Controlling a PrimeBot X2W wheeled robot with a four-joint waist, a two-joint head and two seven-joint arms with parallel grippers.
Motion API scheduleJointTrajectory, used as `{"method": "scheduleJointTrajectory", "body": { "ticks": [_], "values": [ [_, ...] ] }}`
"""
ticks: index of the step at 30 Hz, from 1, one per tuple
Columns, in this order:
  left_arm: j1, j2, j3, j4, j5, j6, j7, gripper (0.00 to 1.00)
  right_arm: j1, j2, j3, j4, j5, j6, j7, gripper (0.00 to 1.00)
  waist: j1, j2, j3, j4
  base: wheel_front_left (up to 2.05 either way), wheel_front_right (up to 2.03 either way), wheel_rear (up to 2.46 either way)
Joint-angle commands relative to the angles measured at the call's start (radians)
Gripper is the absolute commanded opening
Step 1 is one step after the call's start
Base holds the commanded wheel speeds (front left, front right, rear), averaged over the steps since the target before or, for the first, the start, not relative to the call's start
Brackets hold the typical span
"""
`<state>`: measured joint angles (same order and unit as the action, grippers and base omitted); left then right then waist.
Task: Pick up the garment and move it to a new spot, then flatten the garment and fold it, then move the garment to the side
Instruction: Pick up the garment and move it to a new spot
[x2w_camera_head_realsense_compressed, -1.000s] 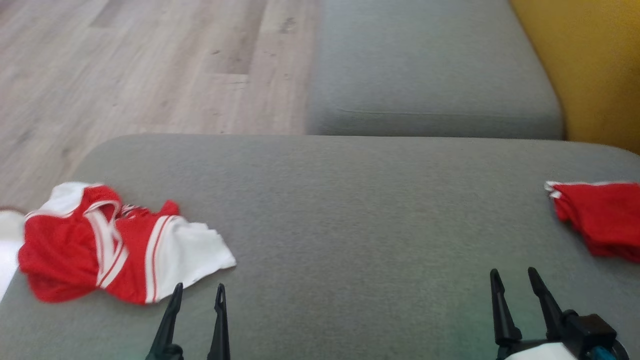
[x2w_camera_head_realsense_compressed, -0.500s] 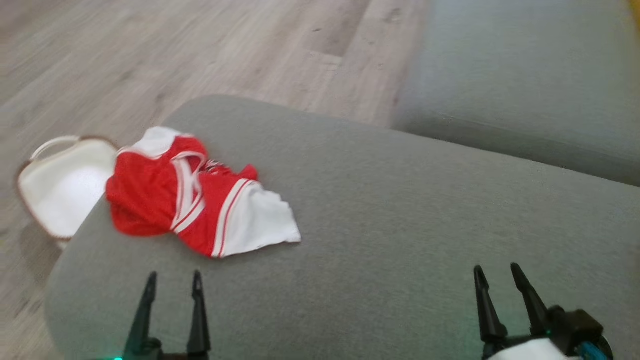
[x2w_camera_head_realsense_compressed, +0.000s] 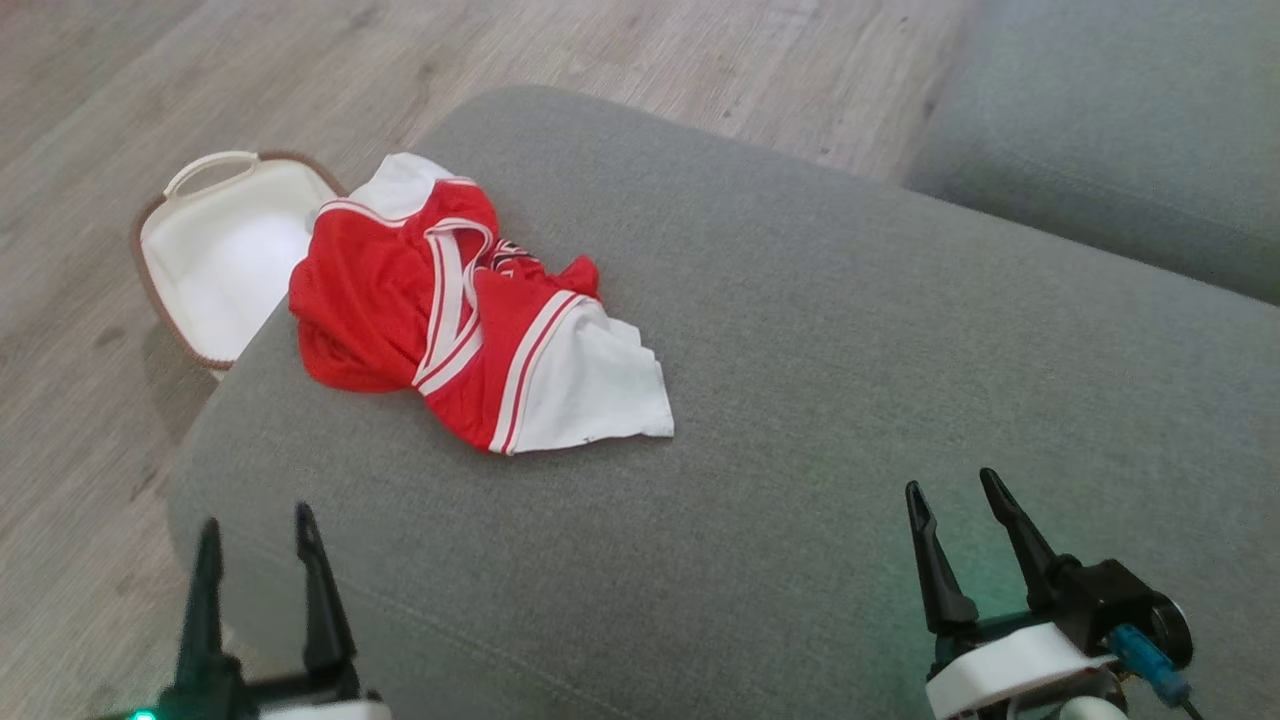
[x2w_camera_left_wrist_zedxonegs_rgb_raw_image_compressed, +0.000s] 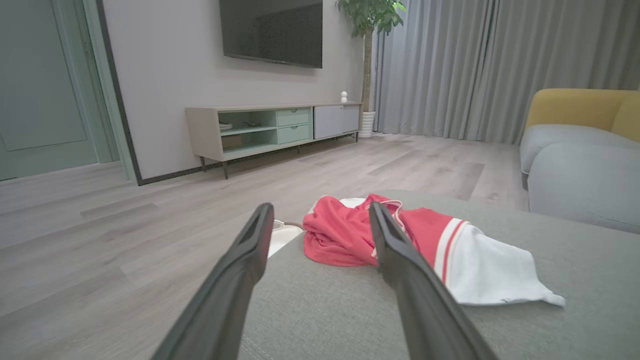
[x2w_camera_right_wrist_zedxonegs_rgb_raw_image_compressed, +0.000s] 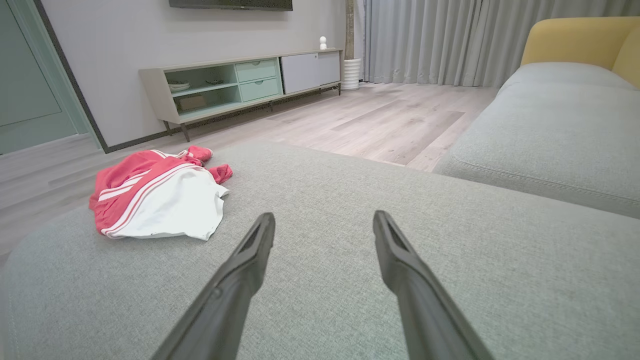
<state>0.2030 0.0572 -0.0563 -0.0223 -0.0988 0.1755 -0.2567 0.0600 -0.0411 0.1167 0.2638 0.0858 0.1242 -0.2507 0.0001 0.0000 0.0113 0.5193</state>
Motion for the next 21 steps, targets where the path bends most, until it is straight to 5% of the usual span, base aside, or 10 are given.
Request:
{"method": "scheduleJointTrajectory", "body": {
  "ticks": [1,12,21],
  "values": [
    [-0.091,-0.006,0.052,-0.032,-0.003,-0.008,-0.005,1.0,-0.041,-0.009,0.014,-0.027,-0.019,0.007,-0.011,1.0,-0.0001,0.0,0.022,0.017,0.0,0.0,0.0],
    [-0.458,0.019,0.09,0.103,-0.007,-0.107,-0.005,1.0,-0.085,-0.093,-0.024,-0.097,-0.119,0.007,-0.011,1.0,-0.0001,0.0,0.247,0.014,0.0,0.0,0.0],
    [-0.936,0.116,0.092,0.584,-0.041,-0.198,0.126,1.0,-0.179,-0.219,0.016,-0.151,-0.151,0.007,0.006,1.0,-0.0001,0.0,0.429,-0.046,0.0,0.0,0.0]
  ]
}}
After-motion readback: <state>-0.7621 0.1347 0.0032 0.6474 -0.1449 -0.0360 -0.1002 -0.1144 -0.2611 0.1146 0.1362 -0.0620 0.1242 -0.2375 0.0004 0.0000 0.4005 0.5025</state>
